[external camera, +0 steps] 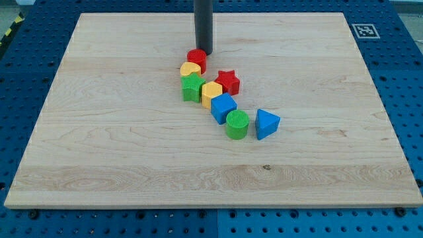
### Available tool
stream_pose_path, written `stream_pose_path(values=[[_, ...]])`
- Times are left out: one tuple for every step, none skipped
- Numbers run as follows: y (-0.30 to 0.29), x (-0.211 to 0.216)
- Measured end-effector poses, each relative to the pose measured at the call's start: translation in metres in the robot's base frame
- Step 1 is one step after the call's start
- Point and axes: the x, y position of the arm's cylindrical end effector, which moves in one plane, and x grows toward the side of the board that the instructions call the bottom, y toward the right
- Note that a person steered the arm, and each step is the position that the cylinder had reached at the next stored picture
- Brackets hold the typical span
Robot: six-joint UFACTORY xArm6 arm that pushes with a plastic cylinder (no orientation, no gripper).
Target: Move your arm towards the bottom right
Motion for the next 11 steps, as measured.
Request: stream_pose_path(values=[[0.000,0.000],[0.000,-0.001],[0.000,-0.033],[0.043,-0.103],[0.133,-0.077],[0.218,-0.009],[0.266,0.074],[0.268,0.153],[0.241,0.221],[0.205,0.259],[0.143,0.254]])
